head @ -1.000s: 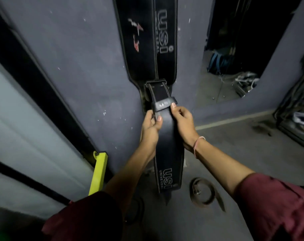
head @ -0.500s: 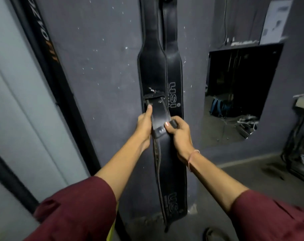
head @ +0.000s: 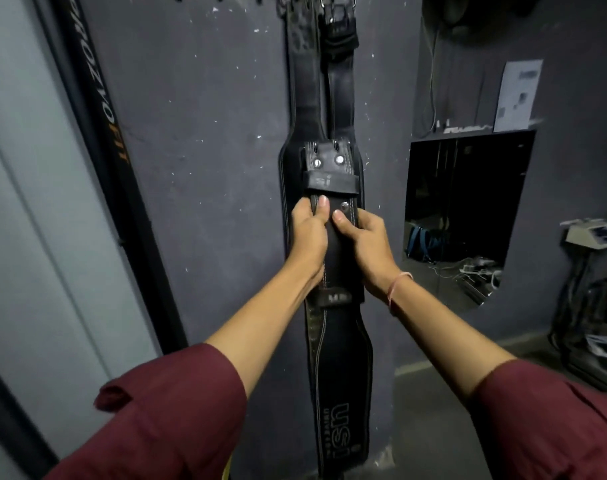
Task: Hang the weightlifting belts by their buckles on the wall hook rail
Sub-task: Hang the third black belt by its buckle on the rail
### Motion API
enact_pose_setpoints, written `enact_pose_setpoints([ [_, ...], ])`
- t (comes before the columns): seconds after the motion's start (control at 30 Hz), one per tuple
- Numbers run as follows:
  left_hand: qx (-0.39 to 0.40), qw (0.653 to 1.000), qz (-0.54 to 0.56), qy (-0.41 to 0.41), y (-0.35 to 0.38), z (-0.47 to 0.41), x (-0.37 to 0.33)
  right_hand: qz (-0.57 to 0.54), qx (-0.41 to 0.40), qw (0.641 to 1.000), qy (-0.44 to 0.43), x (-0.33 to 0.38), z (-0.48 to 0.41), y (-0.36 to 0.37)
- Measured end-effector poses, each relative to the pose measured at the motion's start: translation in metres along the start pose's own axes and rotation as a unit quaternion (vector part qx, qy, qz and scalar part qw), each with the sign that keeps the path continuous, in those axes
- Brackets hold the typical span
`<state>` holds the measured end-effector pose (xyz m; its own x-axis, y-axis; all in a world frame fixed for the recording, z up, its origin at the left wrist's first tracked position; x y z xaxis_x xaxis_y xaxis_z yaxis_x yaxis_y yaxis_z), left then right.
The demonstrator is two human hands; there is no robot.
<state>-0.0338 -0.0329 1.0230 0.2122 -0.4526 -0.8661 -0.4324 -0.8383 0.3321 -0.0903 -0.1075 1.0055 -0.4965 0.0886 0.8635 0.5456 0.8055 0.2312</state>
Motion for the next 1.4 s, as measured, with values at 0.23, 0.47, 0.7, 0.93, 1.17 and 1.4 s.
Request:
enact_pose_setpoints([
  [0.23,-0.036,0.997,-0.036,0.065,0.008,-0.028,-0.015,0.020,0.055,0.996,0.066,-0.063,0.041,-0.025],
  [0.47,-0.038,0.997,-0.037,0.062,0.003,-0.044,-0.008,-0.021,0.052,0.998,0.009,-0.026,0.000,-0.012],
  [0.7,-0.025,0.998,-0.043,0.031,-0.003,-0.064,0.007,0.057,0.064,0.995,0.055,-0.082,0.036,-0.038],
  [0.93,0.046,0.975,-0.207,0.069,0.006,-0.035,-0.001,0.045,-0.015,0.998,0.035,-0.060,0.027,-0.037],
  [1.17,0.091,0.958,-0.272,0.024,-0.024,0.043,0.047,0.012,-0.056,0.998,-0.014,-0.023,-0.014,-0.024],
  [1.4,-0.008,0.986,-0.152,0.070,-0.022,0.042,0.044,0.118,-0.027,0.993,0.016,-0.017,-0.041,-0.022],
])
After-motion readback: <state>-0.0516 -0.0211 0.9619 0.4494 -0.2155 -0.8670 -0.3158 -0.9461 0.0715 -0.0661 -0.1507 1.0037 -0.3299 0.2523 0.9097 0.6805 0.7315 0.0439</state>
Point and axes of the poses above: each hand's wrist, its own z-axis away from the middle knuckle, its own y-axis out of the palm, x = y × z, the point moved 2 cm from there along -z, towards the middle knuckle, and after that the axes turned 5 degrees about -x, right-handed, at the moved point
